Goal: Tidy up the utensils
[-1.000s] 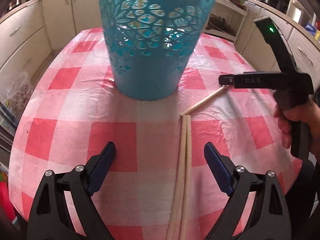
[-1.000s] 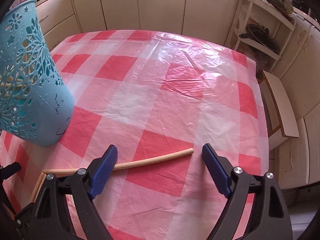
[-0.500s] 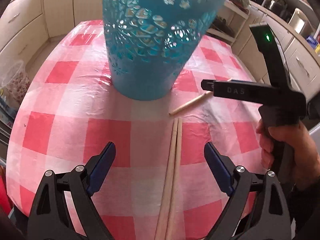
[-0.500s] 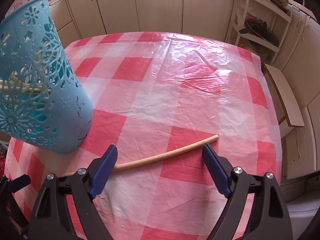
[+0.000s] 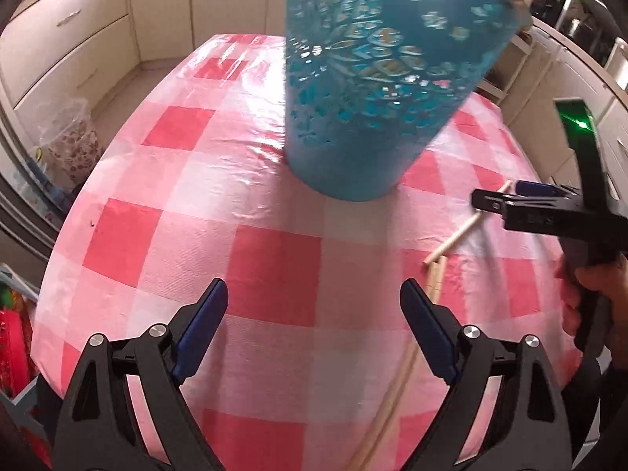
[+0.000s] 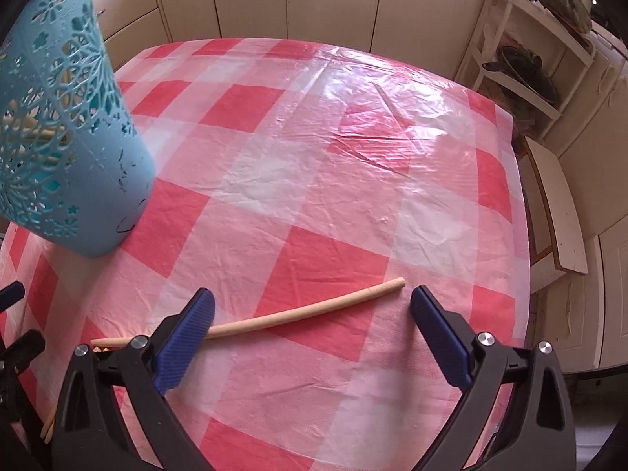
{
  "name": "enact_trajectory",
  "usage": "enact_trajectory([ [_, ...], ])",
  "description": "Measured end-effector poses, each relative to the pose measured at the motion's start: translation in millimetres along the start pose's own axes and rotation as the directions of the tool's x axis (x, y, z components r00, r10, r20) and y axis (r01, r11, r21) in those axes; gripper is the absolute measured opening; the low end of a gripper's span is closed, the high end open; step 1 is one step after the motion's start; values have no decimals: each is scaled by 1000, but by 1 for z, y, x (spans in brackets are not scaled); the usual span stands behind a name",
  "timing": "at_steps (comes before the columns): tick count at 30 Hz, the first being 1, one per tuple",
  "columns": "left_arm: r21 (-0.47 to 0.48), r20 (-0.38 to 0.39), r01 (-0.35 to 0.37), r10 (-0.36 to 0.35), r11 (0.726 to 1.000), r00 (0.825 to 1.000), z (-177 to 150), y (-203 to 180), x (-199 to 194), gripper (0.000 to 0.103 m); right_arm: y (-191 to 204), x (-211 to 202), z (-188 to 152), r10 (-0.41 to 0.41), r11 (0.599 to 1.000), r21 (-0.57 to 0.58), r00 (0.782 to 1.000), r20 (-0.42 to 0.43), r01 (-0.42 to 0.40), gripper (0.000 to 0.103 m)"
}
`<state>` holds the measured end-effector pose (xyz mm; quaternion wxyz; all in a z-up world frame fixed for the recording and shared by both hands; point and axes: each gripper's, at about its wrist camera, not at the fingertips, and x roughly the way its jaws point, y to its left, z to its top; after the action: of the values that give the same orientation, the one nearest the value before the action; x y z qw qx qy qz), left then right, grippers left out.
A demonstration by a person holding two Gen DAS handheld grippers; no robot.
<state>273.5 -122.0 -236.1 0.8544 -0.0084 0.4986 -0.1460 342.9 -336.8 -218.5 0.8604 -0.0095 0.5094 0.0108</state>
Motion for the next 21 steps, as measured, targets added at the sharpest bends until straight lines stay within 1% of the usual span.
enact_trajectory([
  [2,71,-36,61,-58,996,998,-6,-17,2,86,0,0,-1,-5,1000,2,1000,10,5,96],
  [3,95,-51,57,-53,994,997,-9,-23,5,86,0,0,-1,-7,1000,4,1000,13,7,96],
  [5,135,-69,9,0,991,998,-13,-32,14,86,1,-1,-2,-7,1000,6,1000,17,7,96],
  [6,163,-51,-23,32,986,998,-15,-36,16,86,1,-1,-2,-8,1000,5,1000,18,8,96],
  [7,184,-52,-55,66,981,996,-18,-40,17,86,1,-1,-3,-9,1000,4,1000,19,9,96],
  [8,185,-50,-72,82,980,995,-16,-42,20,86,1,-2,-3,-8,1000,2,1000,19,8,96],
  [11,132,-49,-113,121,985,991,-12,-32,20,86,1,-2,-3,0,1000,-16,1000,15,0,96],
  [14,73,-40,-163,167,984,985,-10,-11,19,85,-2,-3,-4,10,999,-37,1000,15,-9,96],
  [17,31,-31,-189,190,981,981,-7,2,16,85,-7,-3,-6,17,999,-50,1000,24,-16,96],
  [18,21,-30,-189,190,982,981,-7,4,16,85,-9,-4,-7,11,999,-43,1000,27,-10,96],
  [20,19,-31,-192,193,981,981,-4,6,20,85,-10,-11,-11,-35,999,-37,998,55,37,95],
  [21,20,-27,-195,196,981,980,-4,6,20,85,-8,-15,-15,-23,998,-57,997,75,27,95],
])
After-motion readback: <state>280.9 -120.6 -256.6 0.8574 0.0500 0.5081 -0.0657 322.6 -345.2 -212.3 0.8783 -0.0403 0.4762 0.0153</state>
